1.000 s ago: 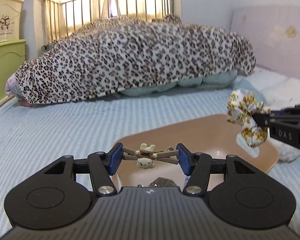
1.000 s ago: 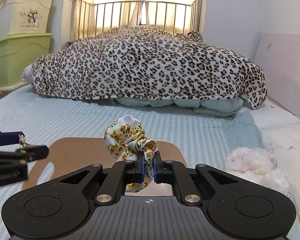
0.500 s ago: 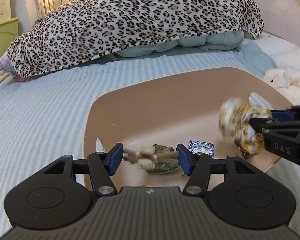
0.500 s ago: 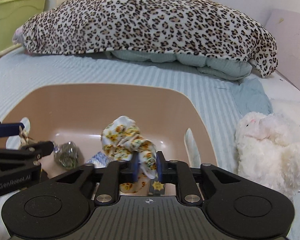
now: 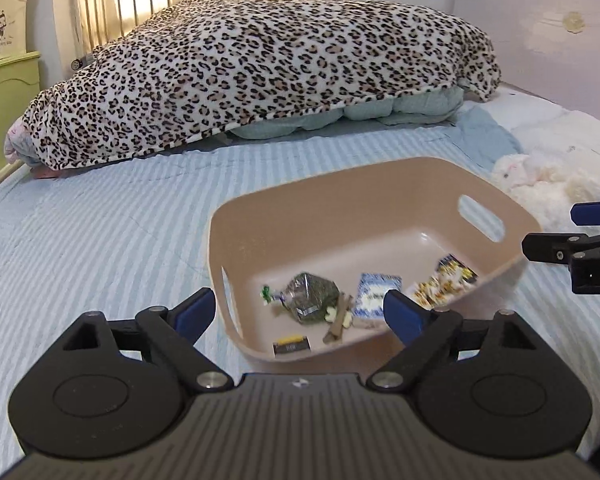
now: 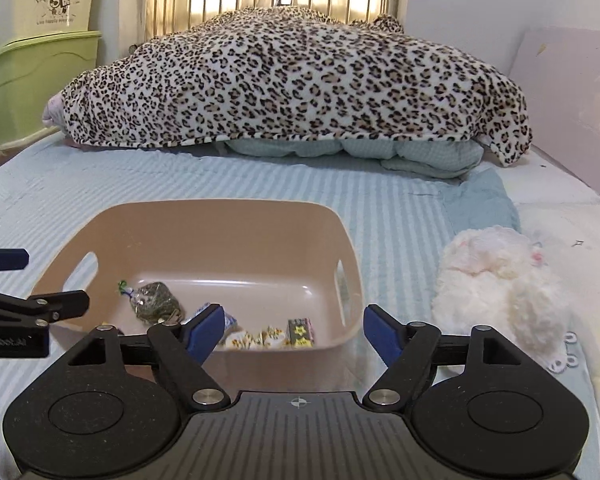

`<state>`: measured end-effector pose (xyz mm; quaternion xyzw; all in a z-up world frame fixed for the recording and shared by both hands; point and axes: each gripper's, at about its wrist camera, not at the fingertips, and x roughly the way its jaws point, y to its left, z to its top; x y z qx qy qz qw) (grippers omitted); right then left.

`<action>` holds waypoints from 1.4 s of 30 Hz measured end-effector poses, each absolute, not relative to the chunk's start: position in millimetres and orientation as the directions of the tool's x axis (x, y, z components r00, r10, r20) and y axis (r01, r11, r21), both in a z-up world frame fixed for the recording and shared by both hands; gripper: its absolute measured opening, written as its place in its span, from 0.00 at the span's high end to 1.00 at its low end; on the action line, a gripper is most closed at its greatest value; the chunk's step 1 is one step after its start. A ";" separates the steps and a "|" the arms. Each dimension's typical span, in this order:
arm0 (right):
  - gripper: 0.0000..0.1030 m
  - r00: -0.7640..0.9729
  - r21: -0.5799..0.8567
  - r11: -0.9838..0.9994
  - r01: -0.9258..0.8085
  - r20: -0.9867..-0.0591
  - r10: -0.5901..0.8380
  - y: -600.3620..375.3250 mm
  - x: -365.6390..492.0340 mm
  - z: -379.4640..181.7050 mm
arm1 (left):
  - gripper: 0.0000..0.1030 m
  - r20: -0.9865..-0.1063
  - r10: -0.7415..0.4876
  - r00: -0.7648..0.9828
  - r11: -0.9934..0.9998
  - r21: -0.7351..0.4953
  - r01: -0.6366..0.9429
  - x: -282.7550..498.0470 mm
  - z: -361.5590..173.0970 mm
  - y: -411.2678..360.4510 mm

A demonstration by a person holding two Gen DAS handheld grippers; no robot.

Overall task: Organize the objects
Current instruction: 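Grasp the orange sock with the left gripper while the right grasps the white box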

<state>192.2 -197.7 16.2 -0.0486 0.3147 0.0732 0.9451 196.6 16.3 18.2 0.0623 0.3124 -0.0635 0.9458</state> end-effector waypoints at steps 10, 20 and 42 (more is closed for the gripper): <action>0.22 0.739 -0.059 0.979 -0.195 -0.665 0.107 -211.7 141.5 -9.9 | 0.11 -0.661 -0.123 0.741 0.974 0.064 0.219 153.6 -6.2 7.6; 0.22 0.663 -0.049 0.984 -0.169 -0.745 0.077 -223.7 127.0 -57.0 | 0.11 -0.724 -0.163 0.670 0.972 -0.003 0.233 148.0 -53.5 -14.2; 0.22 0.586 0.039 0.974 -0.222 -0.793 0.166 -202.2 146.5 -100.9 | 0.41 -0.770 -0.155 0.619 0.975 -0.019 0.221 172.0 -96.5 6.8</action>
